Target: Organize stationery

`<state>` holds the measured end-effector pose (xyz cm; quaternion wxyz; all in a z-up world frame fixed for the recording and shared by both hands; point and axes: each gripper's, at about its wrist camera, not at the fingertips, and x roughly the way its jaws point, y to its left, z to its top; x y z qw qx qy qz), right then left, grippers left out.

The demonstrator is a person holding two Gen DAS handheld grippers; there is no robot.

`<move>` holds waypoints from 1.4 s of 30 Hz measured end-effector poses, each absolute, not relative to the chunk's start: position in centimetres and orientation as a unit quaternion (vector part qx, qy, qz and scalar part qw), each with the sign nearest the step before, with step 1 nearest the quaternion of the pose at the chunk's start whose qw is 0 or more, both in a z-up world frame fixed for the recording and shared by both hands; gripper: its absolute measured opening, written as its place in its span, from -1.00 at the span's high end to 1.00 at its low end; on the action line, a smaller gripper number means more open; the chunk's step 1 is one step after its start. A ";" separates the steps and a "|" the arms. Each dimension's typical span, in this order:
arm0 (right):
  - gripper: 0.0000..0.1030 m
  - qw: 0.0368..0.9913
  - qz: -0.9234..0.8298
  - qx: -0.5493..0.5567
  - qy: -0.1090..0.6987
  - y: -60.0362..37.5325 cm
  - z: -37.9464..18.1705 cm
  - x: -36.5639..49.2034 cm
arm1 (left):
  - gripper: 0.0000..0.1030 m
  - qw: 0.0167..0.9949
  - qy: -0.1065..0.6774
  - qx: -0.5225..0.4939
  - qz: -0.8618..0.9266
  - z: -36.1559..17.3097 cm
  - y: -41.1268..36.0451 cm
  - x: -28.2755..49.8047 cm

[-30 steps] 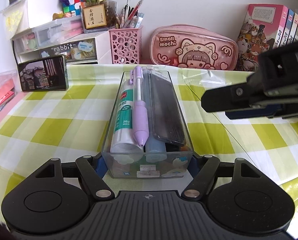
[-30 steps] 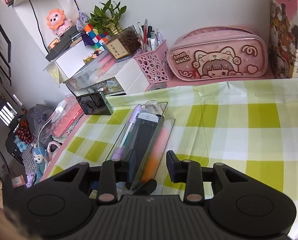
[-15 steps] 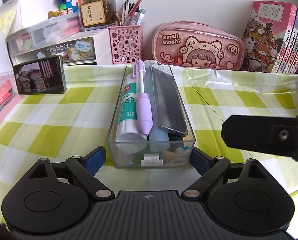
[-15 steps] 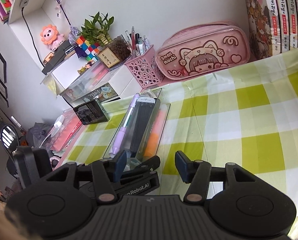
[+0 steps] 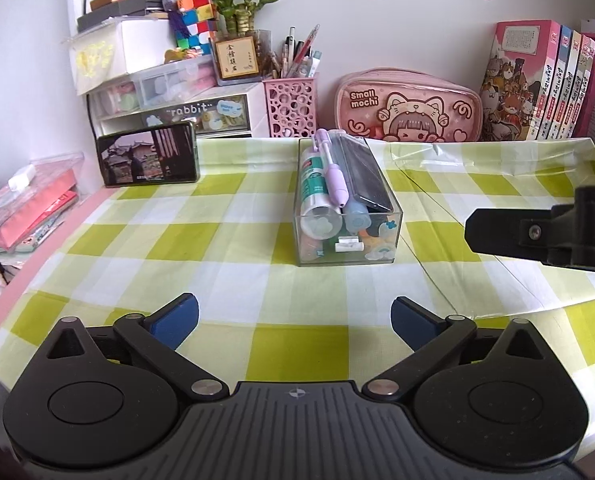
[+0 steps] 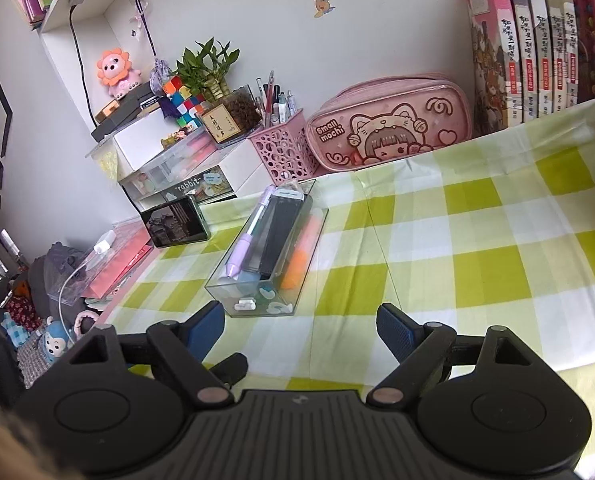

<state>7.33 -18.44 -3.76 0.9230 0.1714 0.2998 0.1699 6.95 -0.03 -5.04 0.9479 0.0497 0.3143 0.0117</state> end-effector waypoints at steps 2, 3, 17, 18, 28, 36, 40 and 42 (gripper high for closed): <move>-0.41 0.927 0.173 0.156 0.295 -18.1 -3.7 6.8 | -0.90 0.950 0.307 0.059 0.018 -4.6 -0.2 6.3; -0.42 0.927 0.174 0.150 0.297 -18.0 -3.5 6.5 | -0.90 0.951 0.302 0.064 0.021 -4.4 -0.3 6.1; -0.53 0.925 0.178 0.135 0.308 -19.1 -1.5 3.8 | -0.90 0.958 0.282 0.041 0.018 -1.7 0.3 3.8; -0.53 0.924 0.178 0.137 0.310 -19.1 -1.6 3.9 | -0.90 0.959 0.281 0.041 0.019 -1.6 0.3 3.7; -0.53 0.933 0.149 0.084 0.316 -17.2 -1.8 4.2 | -0.90 0.957 0.286 0.028 0.024 -1.8 1.4 4.1; -0.53 0.945 0.134 0.047 0.296 -15.6 -1.4 3.8 | -0.90 0.956 0.292 0.023 0.029 -2.1 2.3 4.6; -0.53 0.950 0.130 0.034 0.283 -15.2 -1.2 3.6 | -0.90 0.955 0.296 0.017 0.028 -2.2 2.4 4.8; -0.53 0.949 0.131 0.037 0.283 -15.2 -1.2 3.7 | -0.90 0.955 0.295 0.020 0.029 -2.2 2.4 4.8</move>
